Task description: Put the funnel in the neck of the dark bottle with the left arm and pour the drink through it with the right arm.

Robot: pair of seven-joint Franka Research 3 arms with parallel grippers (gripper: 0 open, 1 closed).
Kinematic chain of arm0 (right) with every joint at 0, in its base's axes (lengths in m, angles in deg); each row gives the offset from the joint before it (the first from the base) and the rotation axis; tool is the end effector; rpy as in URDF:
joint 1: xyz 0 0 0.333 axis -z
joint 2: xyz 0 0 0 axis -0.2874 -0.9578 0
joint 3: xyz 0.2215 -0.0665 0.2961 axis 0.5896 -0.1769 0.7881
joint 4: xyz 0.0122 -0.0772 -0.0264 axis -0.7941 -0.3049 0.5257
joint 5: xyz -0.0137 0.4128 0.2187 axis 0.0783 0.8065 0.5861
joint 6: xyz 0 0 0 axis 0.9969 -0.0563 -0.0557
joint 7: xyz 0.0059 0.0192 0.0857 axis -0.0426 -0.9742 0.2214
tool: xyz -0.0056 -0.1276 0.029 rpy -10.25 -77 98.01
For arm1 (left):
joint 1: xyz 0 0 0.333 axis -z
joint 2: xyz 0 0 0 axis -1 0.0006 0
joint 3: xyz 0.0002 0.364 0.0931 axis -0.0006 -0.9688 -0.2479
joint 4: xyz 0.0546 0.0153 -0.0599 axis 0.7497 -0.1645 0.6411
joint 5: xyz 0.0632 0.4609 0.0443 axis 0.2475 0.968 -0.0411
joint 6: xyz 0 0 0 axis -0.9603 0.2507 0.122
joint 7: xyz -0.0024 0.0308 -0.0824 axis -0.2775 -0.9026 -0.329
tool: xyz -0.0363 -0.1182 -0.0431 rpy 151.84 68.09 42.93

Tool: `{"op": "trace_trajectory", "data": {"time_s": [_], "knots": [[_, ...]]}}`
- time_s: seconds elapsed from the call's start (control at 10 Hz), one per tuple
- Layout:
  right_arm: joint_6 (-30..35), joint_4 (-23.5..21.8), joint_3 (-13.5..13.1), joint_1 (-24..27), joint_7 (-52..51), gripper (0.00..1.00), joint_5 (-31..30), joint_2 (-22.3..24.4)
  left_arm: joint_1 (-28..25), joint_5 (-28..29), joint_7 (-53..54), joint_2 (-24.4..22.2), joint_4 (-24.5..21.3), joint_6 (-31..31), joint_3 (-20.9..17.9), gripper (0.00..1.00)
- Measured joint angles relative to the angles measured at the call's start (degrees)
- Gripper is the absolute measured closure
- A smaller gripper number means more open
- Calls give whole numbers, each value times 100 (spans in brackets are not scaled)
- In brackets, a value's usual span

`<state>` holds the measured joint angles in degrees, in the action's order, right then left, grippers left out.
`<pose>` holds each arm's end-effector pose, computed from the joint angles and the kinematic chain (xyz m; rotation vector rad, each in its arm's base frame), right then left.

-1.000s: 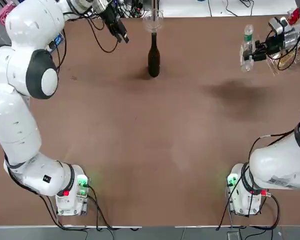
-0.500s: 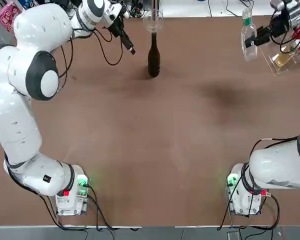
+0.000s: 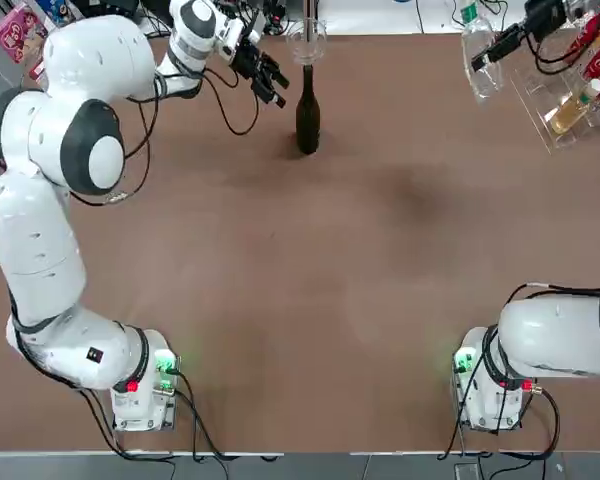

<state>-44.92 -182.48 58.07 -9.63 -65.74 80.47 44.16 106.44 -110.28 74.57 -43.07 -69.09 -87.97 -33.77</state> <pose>0.5756 0.0101 0.5389 -2.1975 -0.8839 -0.2848 0.6884 -0.3832 0.3236 1.5563 -1.4143 0.4803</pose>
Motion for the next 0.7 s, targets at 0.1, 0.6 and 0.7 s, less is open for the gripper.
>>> {"op": "trace_trajectory", "data": {"time_s": [0.1, 0.6, 0.7], "knots": [[-91, 8, 277, -2, 656, 61, -73, 126, -340, -43, 140, 12, 10, 14, 374, 0], [-704, 293, 1746, -14, 3458, 61, -510, 429, -915, -562, 1482, 249, 111, 48, 1174, 0], [-733, 361, 1907, -15, 3811, 61, -616, 436, -908, -760, 1823, 263, 111, 48, 1194, 0]]}}
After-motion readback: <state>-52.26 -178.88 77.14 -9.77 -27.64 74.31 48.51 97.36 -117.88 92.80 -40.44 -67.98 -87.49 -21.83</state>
